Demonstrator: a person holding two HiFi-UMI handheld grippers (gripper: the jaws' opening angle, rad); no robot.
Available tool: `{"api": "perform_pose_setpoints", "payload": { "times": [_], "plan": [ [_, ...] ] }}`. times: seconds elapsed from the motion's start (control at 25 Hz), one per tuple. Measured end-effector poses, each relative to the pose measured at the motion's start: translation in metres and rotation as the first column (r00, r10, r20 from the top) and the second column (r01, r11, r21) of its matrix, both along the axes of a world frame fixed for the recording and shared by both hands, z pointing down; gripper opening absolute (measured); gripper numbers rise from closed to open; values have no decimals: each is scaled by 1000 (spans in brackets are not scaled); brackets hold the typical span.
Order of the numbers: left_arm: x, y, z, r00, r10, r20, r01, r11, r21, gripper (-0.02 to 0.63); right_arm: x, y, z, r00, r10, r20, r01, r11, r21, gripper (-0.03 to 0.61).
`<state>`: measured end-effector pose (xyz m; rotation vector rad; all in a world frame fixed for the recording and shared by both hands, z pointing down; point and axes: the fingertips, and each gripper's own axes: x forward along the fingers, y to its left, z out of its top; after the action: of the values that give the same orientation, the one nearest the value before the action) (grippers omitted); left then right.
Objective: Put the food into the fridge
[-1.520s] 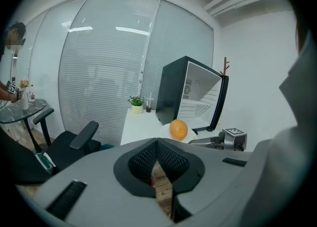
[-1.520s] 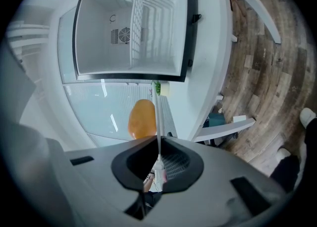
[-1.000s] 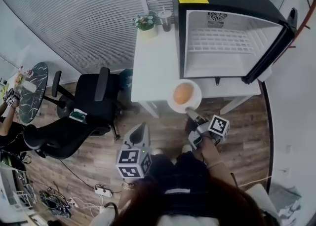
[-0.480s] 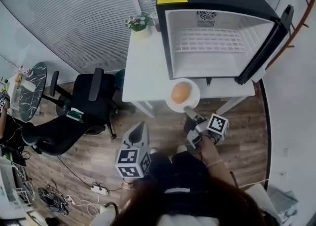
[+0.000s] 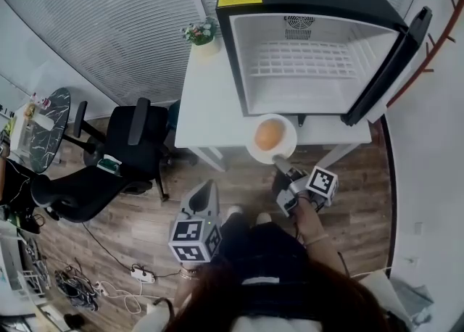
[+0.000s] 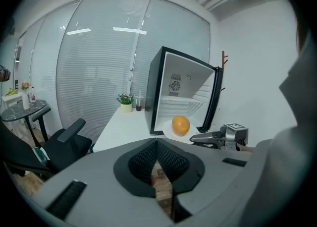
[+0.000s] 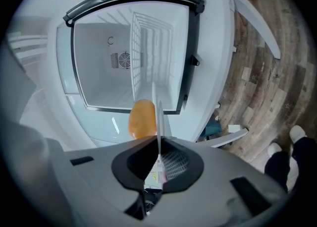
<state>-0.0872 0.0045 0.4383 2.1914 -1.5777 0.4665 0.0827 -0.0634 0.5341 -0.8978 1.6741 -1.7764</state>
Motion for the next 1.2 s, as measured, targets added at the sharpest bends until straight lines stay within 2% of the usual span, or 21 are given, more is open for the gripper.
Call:
{"api": "perform_pose_setpoints", "payload": {
  "times": [0.88, 1.2],
  "plan": [
    [40, -57, 5, 990, 141, -8, -141, 990, 2, -2, 50, -25, -25, 990, 139, 28, -140, 990, 16, 9],
    [50, -80, 9, 983, 182, -28, -182, 983, -20, -2, 62, -42, -35, 982, 183, 39, -184, 983, 23, 9]
  ]
}}
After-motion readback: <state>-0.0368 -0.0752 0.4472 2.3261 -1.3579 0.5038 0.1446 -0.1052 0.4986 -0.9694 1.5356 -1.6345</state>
